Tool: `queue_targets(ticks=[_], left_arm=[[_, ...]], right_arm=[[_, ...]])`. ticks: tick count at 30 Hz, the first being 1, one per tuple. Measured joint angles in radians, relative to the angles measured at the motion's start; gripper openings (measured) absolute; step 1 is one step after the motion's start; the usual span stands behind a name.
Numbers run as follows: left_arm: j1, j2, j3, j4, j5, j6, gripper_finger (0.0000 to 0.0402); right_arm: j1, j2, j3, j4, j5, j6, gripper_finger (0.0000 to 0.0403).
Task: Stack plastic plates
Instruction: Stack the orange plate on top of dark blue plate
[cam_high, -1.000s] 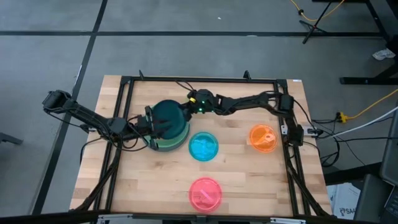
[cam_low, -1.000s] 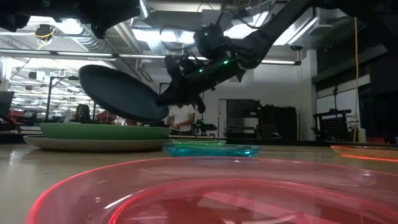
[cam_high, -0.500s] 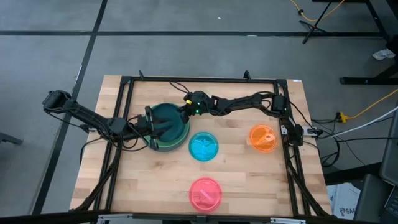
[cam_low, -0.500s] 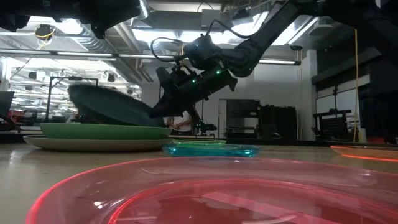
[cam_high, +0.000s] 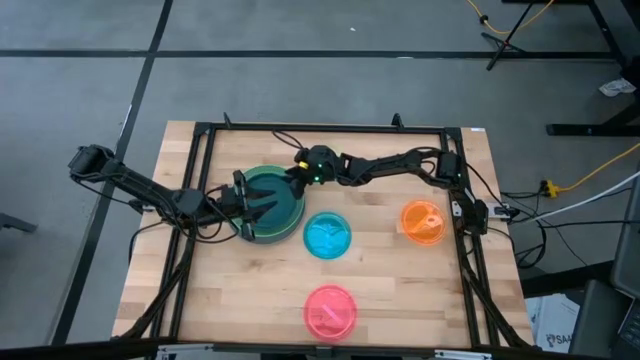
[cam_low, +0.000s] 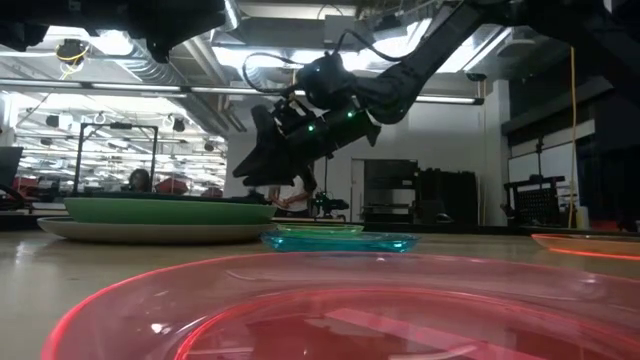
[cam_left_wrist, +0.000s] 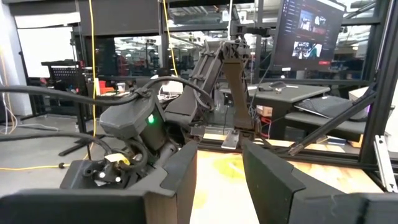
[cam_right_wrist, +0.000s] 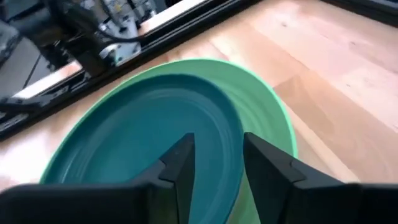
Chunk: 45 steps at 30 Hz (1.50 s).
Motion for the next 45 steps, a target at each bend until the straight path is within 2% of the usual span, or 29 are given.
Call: queue_targets(ticks=[5,14,18,21,25,29,32,38,45], left_arm=[[0.0,0.0,-0.001,-0.01,0.002,-0.001,0.0124],[0.0,0.0,-0.001,-0.022,0.027,-0.004,0.0124],[0.0,0.002,-0.001,-0.037,0.034,-0.004,0.0124],[0.001,0.007,-0.001,-0.038,0.036,-0.003,0.0124],[0.016,0.018,-0.001,-0.034,0.051,-0.008,0.0124],[0.027,0.042,-0.001,-0.042,0.052,-0.001,0.0124],[0.033,0.045,-0.001,-0.044,0.053,-0.006,0.0124],[0.026,0.051,-0.001,-0.044,0.053,-0.007,0.0124],[0.026,0.086,-0.001,-0.104,0.053,-0.034,0.0124]], right_arm=[[0.001,-0.078,-0.001,-0.118,-0.049,-0.131,0.0123],[0.094,-0.288,-0.013,-0.527,-0.01,-0.32,0.0123],[0.149,-0.386,-0.138,-0.529,0.034,-0.361,0.0122],[0.184,-0.477,-0.27,-0.452,0.041,-0.355,0.0122],[0.233,-0.594,-0.45,-0.347,0.061,-0.296,0.0122],[0.275,-0.708,-0.569,-0.389,0.128,-0.205,0.0122],[0.285,-0.804,-0.585,-0.555,0.179,-0.118,0.0122],[0.281,-0.952,-0.586,-0.88,0.206,0.04,0.0122],[0.281,-0.998,-0.586,-1.284,0.242,0.06,0.0122]])
